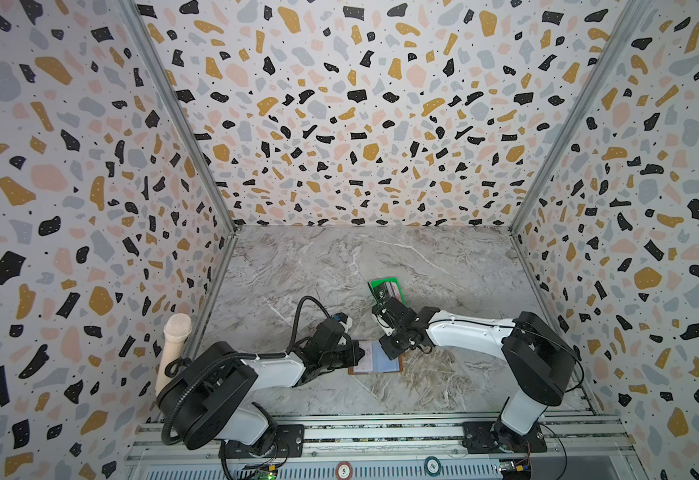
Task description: Put the credit cards into the card holder
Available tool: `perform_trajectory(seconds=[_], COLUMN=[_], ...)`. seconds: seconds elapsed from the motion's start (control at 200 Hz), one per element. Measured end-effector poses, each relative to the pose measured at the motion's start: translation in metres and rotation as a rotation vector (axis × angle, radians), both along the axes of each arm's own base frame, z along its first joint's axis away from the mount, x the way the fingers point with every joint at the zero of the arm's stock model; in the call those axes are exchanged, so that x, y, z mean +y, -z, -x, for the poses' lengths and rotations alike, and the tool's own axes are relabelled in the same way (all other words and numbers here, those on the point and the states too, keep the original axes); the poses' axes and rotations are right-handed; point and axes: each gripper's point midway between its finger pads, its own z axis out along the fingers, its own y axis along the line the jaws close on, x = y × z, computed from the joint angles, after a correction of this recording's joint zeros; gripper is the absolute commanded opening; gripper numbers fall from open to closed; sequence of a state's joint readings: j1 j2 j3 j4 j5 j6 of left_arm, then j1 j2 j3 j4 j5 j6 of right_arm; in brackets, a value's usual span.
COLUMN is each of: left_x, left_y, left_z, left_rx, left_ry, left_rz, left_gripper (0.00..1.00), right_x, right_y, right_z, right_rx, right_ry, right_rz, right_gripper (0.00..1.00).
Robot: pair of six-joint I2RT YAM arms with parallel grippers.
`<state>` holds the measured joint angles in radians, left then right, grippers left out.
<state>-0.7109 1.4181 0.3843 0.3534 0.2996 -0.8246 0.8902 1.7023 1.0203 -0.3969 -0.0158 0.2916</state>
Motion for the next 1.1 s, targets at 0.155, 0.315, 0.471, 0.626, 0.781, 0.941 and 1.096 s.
perform_trajectory(seconds=[0.155,0.315,0.471,0.626,0.781,0.941,1.096], left_x=[0.006,0.009,0.006,0.004,0.004,0.004,0.004], left_y=[-0.001,0.000,0.001,0.001,0.001,0.001,0.001], left_z=[0.007,0.010,0.010,0.010,0.010,0.010,0.010], left_rx=[0.020,0.031,0.034,0.033,0.033,0.034,0.035], left_ry=[-0.003,-0.004,0.004,0.009,0.010,0.010,0.012], left_rz=[-0.026,-0.038,-0.018,-0.011,-0.012,-0.012,-0.012], left_gripper=[0.00,0.00,0.00,0.00,0.00,0.00,0.00], right_x=[-0.001,0.002,0.007,0.011,0.013,0.011,0.004], right_y=[-0.013,-0.014,-0.015,-0.015,-0.015,-0.015,-0.012], right_z=[-0.004,0.000,0.005,0.010,0.013,0.014,0.015], right_rx=[-0.011,0.009,0.029,0.036,0.049,0.056,0.056], right_ry=[0.013,0.014,0.002,-0.009,-0.008,0.003,0.022], right_rz=[-0.032,-0.054,-0.072,-0.078,-0.089,-0.088,-0.069], right_gripper=[0.01,0.17,0.42,0.48,0.49,0.51,0.52])
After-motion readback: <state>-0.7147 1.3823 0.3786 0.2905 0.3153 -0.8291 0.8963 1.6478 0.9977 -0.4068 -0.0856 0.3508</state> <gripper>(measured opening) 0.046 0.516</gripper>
